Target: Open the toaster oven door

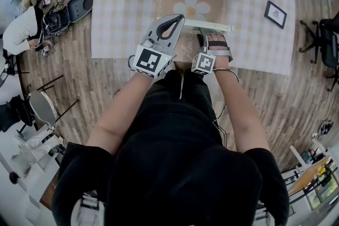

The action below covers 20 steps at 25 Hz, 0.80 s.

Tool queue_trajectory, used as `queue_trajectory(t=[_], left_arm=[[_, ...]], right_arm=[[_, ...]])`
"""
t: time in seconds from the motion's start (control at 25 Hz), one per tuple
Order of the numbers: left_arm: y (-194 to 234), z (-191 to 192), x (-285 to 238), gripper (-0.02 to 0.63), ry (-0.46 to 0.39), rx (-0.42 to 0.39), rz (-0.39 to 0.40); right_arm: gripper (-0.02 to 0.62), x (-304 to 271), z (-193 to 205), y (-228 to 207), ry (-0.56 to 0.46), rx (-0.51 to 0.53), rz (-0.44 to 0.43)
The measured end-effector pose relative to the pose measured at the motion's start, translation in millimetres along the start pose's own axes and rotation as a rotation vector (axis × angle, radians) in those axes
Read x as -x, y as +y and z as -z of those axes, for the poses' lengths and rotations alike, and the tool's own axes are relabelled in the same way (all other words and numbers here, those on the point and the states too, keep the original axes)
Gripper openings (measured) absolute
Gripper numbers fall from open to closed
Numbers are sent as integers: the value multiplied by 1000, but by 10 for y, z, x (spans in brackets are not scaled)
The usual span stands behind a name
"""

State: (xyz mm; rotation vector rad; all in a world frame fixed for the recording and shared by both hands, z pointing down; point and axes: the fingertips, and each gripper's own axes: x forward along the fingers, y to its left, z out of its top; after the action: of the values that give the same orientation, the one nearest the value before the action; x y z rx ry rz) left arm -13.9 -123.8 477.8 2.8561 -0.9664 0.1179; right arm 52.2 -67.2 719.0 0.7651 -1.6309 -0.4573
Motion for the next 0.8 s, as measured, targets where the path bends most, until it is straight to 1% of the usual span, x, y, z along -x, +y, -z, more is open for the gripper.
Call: queue_trajectory(t=[0.32,0.48,0.8], left_arm=[[-3,55,53,15,-2,-9,4],[-15,28,46,15,-5,4,9],[22,28,66,15,0,-5,8]], right_arm=[[190,-33,8,98,7,-13,-26],[196,-53,15,121,10,-13,-23],[196,-10,5,95,8,-22,-28]])
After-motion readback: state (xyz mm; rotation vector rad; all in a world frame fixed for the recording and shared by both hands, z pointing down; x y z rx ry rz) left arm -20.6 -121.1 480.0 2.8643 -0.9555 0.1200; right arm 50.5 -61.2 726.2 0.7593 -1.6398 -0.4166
